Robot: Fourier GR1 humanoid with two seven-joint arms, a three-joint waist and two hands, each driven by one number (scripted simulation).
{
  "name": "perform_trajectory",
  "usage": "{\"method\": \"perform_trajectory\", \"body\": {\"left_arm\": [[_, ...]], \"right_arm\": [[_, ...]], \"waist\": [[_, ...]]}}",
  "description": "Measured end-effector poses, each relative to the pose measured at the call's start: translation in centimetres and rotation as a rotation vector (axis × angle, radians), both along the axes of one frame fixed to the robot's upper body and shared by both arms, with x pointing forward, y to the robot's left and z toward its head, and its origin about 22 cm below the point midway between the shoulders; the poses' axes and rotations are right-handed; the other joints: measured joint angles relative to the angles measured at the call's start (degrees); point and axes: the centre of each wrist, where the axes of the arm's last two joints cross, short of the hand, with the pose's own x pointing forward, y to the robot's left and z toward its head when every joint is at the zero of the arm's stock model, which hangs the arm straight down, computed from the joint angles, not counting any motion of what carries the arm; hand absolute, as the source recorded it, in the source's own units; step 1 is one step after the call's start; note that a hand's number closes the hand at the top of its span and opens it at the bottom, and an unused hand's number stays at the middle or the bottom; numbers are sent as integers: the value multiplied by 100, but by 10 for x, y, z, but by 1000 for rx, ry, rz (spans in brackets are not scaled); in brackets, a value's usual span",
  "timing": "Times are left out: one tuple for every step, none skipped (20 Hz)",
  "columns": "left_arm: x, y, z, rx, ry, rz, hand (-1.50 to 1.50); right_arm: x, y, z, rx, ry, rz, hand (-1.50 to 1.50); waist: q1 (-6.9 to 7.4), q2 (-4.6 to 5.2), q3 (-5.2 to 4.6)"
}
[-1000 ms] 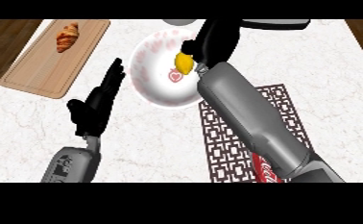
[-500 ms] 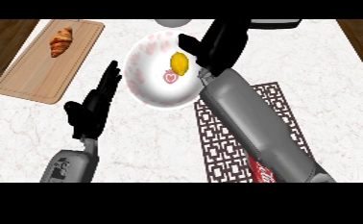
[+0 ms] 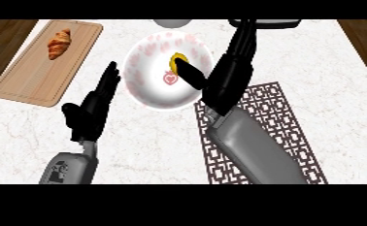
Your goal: Pick the lemon from the placemat and place it in the bowl
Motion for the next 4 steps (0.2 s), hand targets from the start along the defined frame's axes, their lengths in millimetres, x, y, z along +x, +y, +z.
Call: {"method": "perform_trajectory", "body": {"left_arm": [[-1,0,0,1,-1,3,0],[-1,-1,-1,-2,0,3,0],[-2,0,0,0,-2,5,0],[-2,3,0,-1,-3,4,0]], "right_arm": [[-6,-1,-3,9,-5,7,-150],[-12,-1,-6,14,-6,13,-150],[-19,-2,-9,22,-6,19,-150],[-24,-3,-13,26,-8,19,-150]], "waist": [[0,4,0],[-4,10,-1],[-6,9,-2],[3,17,-3]]}}
